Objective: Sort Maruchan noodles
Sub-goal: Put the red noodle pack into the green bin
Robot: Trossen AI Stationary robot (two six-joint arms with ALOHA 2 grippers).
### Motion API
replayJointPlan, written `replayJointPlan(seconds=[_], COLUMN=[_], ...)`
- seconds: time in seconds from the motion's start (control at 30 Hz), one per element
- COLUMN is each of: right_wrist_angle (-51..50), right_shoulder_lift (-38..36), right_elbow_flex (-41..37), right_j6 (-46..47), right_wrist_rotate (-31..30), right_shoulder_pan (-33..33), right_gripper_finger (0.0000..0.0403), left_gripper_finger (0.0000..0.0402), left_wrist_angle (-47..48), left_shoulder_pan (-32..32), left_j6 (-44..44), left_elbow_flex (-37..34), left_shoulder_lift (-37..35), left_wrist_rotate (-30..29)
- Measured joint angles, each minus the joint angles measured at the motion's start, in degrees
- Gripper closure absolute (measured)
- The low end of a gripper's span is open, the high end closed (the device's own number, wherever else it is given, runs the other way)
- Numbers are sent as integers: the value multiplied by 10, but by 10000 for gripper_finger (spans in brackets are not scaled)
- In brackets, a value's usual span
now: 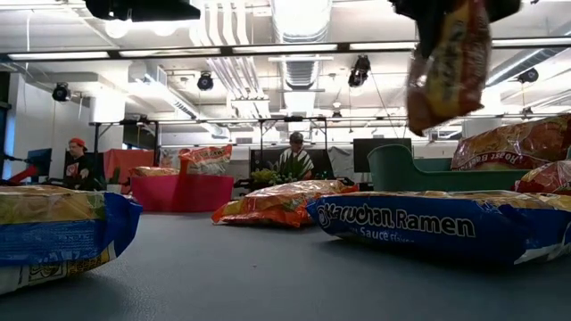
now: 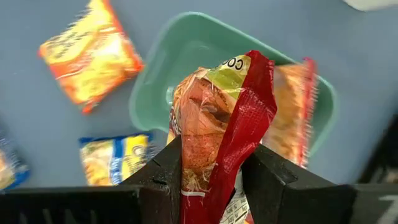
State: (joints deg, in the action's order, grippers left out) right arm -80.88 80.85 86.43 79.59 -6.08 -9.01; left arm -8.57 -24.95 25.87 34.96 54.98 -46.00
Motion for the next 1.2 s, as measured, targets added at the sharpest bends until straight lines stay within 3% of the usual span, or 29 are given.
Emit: replayJointPlan(seconds=[0.3,0.8,1.2], right_wrist_angle=[11,91,100], right_shoulder_lift=[-1,0,3], right_elbow_flex=[-73,-172,-204], right_j6=[60,85,80], right_wrist_rotate=[-3,-16,-13], right_shoulder_pan=[-3,-2,-2], right_gripper_finger=[289,288,225], left_gripper_finger=[363,363,363], left_wrist_angle=[21,27,28], left_shoulder_pan=[0,0,0], left_j6=[-4,-5,-5], left_elbow_flex=[0,0,0], left_shoulder_lift=[0,0,0], left_wrist_rotate=[0,0,0])
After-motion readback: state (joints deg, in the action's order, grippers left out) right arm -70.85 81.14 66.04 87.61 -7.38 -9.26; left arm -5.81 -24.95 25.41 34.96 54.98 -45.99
